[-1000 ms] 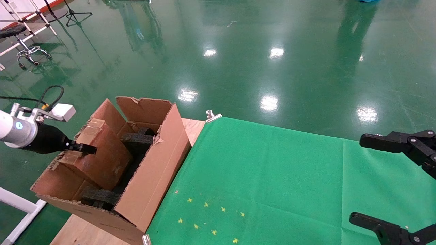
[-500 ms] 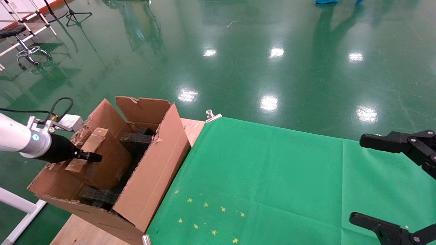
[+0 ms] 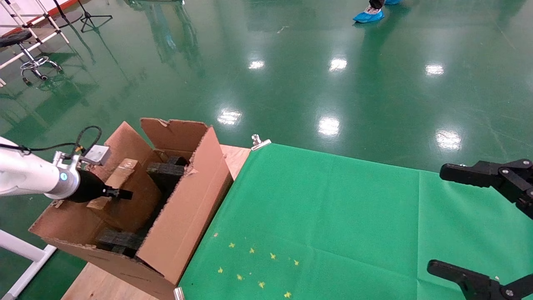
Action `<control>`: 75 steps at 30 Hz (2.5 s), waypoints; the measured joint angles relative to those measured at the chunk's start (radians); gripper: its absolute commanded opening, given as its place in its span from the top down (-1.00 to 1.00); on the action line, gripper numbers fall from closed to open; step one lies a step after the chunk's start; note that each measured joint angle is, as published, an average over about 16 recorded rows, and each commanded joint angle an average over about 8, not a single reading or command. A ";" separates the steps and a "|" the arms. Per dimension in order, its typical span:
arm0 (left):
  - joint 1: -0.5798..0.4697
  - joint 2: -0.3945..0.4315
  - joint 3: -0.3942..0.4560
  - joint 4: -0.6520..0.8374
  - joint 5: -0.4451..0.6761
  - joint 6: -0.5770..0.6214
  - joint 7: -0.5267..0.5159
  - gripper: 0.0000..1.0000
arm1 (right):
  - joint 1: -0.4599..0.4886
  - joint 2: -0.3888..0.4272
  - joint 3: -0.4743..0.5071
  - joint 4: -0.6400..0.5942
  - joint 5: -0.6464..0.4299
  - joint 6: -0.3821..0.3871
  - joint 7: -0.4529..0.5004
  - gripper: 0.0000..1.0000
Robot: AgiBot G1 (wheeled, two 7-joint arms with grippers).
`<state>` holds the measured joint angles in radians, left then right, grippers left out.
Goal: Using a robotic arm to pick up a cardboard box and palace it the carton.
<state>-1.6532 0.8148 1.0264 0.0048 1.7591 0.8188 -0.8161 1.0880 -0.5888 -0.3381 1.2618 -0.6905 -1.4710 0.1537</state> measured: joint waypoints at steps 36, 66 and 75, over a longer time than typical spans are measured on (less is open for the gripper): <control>0.074 0.067 -0.008 0.004 -0.010 -0.055 -0.035 -1.00 | 0.000 0.000 0.000 0.000 0.000 0.000 0.000 -1.00; -0.068 0.029 -0.017 -0.052 -0.023 -0.019 -0.036 -1.00 | 0.000 0.000 -0.001 0.000 0.001 0.000 0.000 -1.00; -0.189 -0.048 -0.091 -0.136 -0.136 0.140 -0.078 -1.00 | 0.000 0.000 -0.001 0.000 0.001 0.001 -0.001 -1.00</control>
<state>-1.8425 0.7668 0.9359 -0.1312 1.6232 0.9592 -0.8942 1.0881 -0.5884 -0.3389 1.2613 -0.6898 -1.4705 0.1532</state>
